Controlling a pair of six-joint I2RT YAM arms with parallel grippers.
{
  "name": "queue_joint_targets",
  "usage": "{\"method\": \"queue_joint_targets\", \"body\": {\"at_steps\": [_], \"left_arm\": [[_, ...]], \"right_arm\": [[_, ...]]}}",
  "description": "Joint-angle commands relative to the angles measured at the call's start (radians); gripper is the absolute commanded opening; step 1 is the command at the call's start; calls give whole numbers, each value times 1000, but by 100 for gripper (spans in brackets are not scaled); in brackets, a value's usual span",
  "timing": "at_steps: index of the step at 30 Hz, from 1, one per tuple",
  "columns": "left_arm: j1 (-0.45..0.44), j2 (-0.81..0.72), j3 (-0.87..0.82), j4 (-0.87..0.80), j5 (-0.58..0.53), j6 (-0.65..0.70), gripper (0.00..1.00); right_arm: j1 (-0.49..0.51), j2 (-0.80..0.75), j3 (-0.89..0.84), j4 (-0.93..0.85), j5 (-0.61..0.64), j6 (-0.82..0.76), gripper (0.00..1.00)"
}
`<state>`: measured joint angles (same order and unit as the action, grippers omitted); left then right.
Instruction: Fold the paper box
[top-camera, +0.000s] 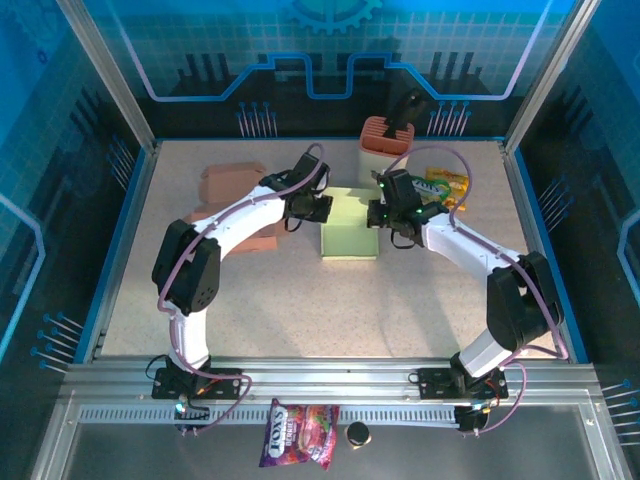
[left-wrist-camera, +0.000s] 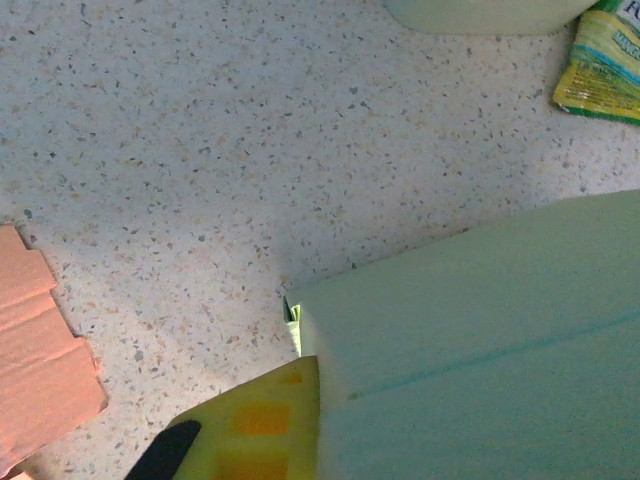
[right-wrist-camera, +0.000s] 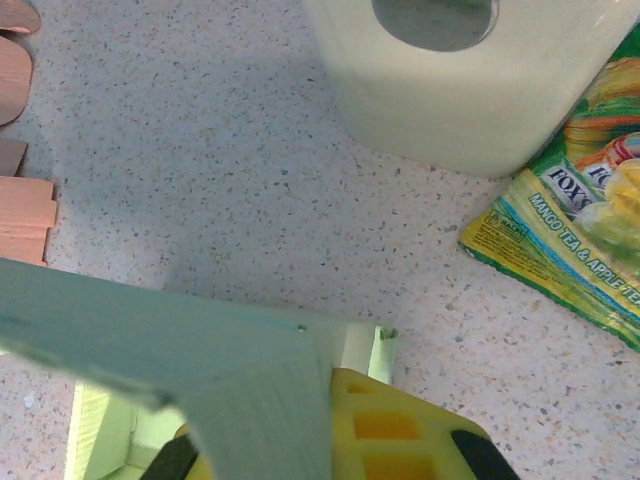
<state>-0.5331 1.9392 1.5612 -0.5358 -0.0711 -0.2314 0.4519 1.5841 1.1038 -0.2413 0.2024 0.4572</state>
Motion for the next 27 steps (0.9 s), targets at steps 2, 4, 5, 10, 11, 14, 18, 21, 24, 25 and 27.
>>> {"method": "queue_joint_targets", "body": {"at_steps": [2, 4, 5, 10, 11, 14, 18, 21, 24, 25, 27], "left_arm": [[-14, -28, -81, 158, 75, -64, 0], [-16, -55, -157, 274, 72, -87, 0], [-17, -68, -186, 324, 66, -93, 0], [-33, -136, -413, 662, 45, -93, 1], [-35, -141, -440, 703, 40, -97, 1], [-45, -143, -478, 749, 41, -93, 2], [-65, -133, -520, 790, 29, -83, 2], [-74, -130, -555, 812, 10, -91, 2], [-87, -136, -587, 827, -27, -93, 1], [-91, -138, -596, 830, -38, -97, 1], [-92, -138, -605, 830, -50, -105, 1]], "right_arm": [[50, -16, -90, 243, -32, 53, 0], [57, -36, -158, 349, -29, 54, 0], [60, -44, -183, 395, -28, 51, 0], [88, -64, -332, 640, -10, 26, 0], [95, -62, -348, 666, 0, 24, 0], [116, -53, -364, 669, 25, 10, 0], [132, -40, -369, 642, 63, 1, 0], [136, -44, -366, 603, 89, -1, 1], [140, -55, -363, 565, 106, 0, 5], [140, -58, -360, 547, 105, -1, 5], [140, -64, -358, 522, 99, -3, 6]]}}
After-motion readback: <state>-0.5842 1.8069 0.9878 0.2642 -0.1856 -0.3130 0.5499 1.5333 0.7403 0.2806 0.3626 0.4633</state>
